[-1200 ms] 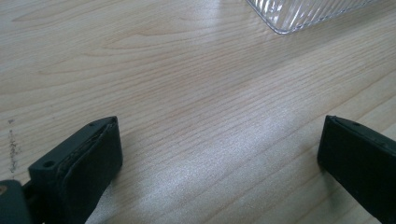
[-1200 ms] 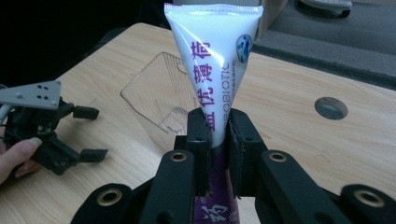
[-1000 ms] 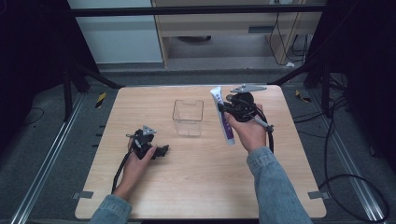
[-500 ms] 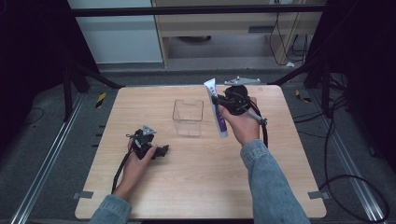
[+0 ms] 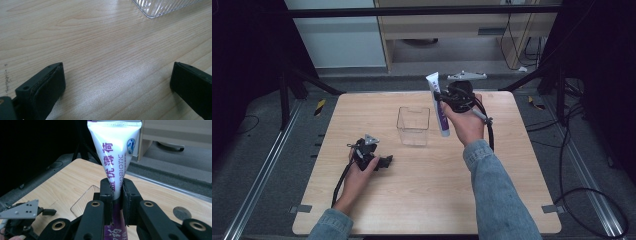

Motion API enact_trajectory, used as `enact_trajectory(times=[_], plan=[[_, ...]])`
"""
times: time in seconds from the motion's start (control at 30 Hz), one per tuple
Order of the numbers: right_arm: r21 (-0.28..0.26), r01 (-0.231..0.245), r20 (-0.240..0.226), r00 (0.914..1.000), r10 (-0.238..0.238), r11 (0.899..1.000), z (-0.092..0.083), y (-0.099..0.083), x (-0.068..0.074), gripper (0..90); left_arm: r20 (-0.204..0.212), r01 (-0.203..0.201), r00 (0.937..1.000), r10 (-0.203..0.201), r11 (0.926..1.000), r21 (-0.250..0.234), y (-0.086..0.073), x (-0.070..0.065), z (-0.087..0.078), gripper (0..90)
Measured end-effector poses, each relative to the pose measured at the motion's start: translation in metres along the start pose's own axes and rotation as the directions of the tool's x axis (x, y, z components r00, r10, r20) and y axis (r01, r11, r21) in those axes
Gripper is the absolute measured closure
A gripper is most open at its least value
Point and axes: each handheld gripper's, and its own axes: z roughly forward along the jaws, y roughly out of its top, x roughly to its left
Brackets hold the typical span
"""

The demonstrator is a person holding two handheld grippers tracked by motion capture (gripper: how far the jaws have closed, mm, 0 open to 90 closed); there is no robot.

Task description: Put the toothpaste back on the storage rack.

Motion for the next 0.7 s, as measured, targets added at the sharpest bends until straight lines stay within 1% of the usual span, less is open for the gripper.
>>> enact_trajectory(times=[0.07, 0.17, 0.27, 0.3, 0.33, 0.5, 0.7], plan=[[-0.002, 0.004, 0.002, 1.0, -0.004, 1.0, 0.001, 0.002, 0.001, 80.3, 0.0, 0.0, 1.0, 0.0, 1.0, 0.0, 0.0, 0.0, 0.0, 0.0], [-0.03, 0.008, 0.011, 0.9999, -0.008, 1.0, 0.005, 0.009, 0.002, 80.3, 0.0, 0.0, 1.0, 0.0, 1.0, 0.0, 0.0, 0.0, 0.0, 0.0], [-0.043, 0.015, 0.014, 0.9998, -0.014, 0.999, 0.007, 0.013, 0.003, 80.3, 0.0, 0.0, 1.0, 0.0, 1.0, 0.0, 0.0, 0.0, 0.0, 0.0], [-0.05, 0.013, 0.014, 0.9998, -0.013, 0.999, 0.008, 0.014, 0.004, 80.3, 0.0, 0.0, 1.0, 0.0, 1.0, 0.0, 0.0, 0.0, 0.0, 0.0], [-0.061, 0.024, 0.017, 0.9996, -0.023, 0.998, 0.011, 0.019, 0.006, 80.3, 0.0, 0.0, 1.0, 0.0, 1.0, 0.0, 0.0, 0.0, 0.0, 0.0], [-0.082, 0.033, 0.017, 0.9994, -0.032, 0.996, 0.017, 0.027, 0.011, 80.3, 0.0, 0.0, 1.0, 0.0, 1.0, 0.001, 0.0, 0.0, 0.0, 0.0], [-0.083, 0.044, 0.015, 0.999, -0.043, 0.996, 0.027, 0.03, 0.018, 80.3, 0.0, -0.001, 1.0, 0.001, 1.0, 0.002, 0.0, 0.0, 0.0, 0.0]])
